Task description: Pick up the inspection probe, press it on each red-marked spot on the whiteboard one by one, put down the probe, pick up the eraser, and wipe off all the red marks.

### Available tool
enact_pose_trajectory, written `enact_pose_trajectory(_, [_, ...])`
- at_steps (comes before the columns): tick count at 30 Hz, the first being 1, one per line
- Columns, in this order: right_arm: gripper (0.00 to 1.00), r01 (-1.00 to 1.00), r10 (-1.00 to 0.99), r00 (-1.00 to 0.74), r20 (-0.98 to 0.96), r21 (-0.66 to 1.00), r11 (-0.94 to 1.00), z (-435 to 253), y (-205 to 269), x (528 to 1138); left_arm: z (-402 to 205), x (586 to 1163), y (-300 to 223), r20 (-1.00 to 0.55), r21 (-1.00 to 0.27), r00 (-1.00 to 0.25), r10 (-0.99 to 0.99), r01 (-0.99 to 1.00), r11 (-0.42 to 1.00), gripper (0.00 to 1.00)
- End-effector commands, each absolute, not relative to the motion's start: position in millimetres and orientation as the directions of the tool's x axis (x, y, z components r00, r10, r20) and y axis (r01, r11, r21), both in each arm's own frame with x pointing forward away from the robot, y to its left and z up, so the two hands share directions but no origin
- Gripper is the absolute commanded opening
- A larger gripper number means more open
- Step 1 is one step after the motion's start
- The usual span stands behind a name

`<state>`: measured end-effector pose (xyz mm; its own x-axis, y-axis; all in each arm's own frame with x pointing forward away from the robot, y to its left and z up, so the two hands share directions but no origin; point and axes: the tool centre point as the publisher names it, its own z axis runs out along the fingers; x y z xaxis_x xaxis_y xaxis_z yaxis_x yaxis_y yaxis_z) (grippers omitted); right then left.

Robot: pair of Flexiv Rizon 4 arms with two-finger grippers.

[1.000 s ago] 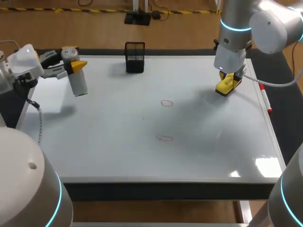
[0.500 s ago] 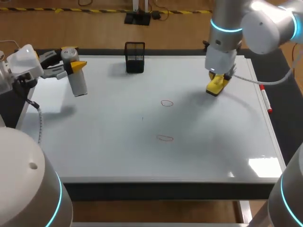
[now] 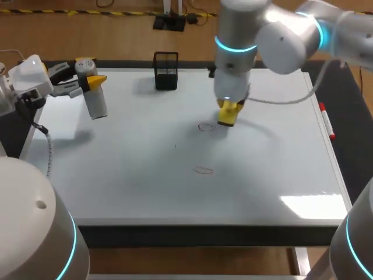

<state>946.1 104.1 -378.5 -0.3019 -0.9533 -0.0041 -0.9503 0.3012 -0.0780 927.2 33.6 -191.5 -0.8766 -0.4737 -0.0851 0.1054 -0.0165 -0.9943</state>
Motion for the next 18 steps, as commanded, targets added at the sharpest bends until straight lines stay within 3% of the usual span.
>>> enact_pose_trajectory(1, [0.00, -0.963, -0.967, -0.254, 0.032, -0.097, 0.250, -381.0, 138.5, 937.8, -191.0, 927.1, 33.9, -0.086, -0.994, -0.876, -0.474, 0.107, -0.018, 0.00])
enact_pose_trajectory(9, [0.00, -0.988, -0.991, -0.132, 0.019, -0.087, 0.130, -386.1, 185.1, 924.3, -191.0, 927.1, 33.9, -0.086, -0.994, -0.876, -0.474, 0.107, -0.018, 0.00])
enact_pose_trajectory(18, [0.00, -0.994, -0.997, -0.076, 0.014, -0.084, 0.075, -393.0, 204.5, 916.5, -191.0, 927.1, 33.9, -0.086, -0.994, -0.876, -0.474, 0.107, -0.018, 0.00])
